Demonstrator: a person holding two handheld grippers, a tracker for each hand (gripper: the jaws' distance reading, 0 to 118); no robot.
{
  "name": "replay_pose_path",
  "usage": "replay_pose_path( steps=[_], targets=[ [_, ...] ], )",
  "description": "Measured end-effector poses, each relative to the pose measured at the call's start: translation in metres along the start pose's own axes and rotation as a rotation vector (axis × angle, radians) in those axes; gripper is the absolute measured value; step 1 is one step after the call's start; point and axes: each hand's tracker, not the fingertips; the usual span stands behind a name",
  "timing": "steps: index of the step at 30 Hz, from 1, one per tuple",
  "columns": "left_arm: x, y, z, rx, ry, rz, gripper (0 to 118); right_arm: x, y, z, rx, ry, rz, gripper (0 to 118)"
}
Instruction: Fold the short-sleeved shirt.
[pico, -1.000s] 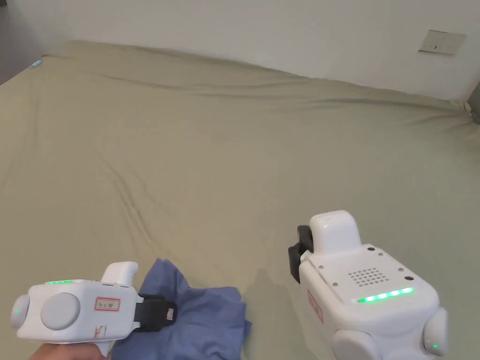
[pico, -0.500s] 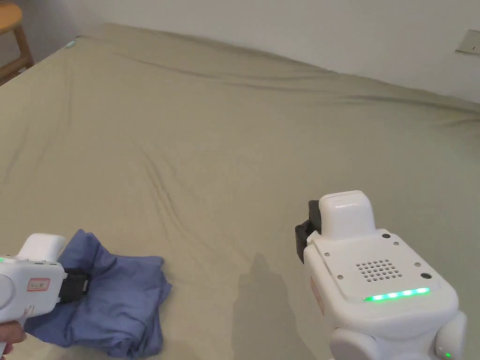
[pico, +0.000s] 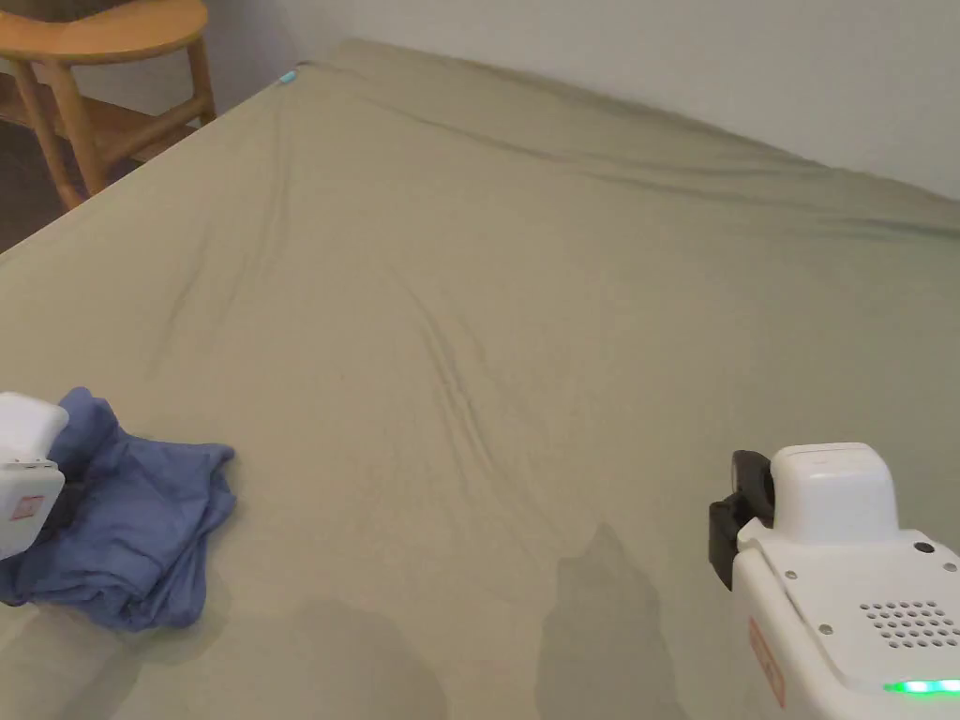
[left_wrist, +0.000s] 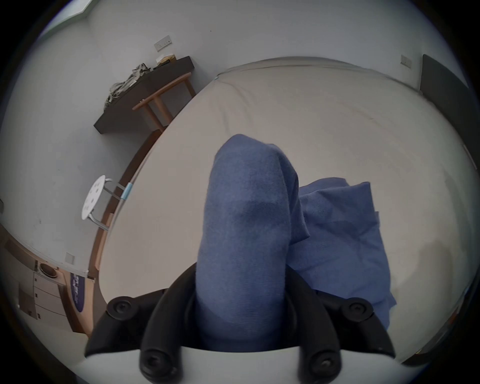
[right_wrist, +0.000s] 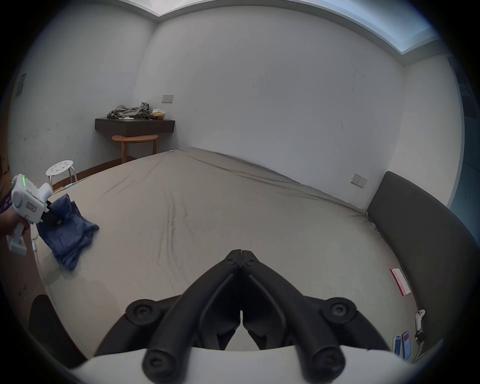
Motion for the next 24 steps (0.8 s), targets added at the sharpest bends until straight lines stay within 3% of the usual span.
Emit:
replay_pose_path(
  steps=[5,8,10,12,13,18,24],
  targets=[
    [-0.013,0.004,-0.023,-0.031,0.009,-0.068,23,-0.005,-0.004,-0.008,-0.029,0.004,0.021,0],
    [-0.021,0.011,-0.021,-0.052,-0.019,-0.032,27,-0.003,-0.003,-0.008,-0.032,0.002,0.021,0],
    [-0.023,0.016,-0.016,-0.040,0.024,-0.059,56,0.000,-0.001,-0.008,-0.036,0.004,0.011,0],
    [-0.028,0.027,-0.004,0.026,0.149,-0.080,98,0.004,0.002,-0.005,-0.033,0.012,-0.005,0],
    [-0.035,0.032,0.007,0.074,0.168,-0.050,103,0.005,0.004,-0.003,-0.029,0.012,-0.008,0],
    [-0.043,0.084,0.112,0.406,0.142,0.222,103,0.026,0.019,0.019,0.034,-0.008,-0.008,0],
    [0.015,0.115,0.255,0.926,0.021,0.315,114,0.074,0.049,0.068,0.174,-0.086,-0.038,0]
  ],
)
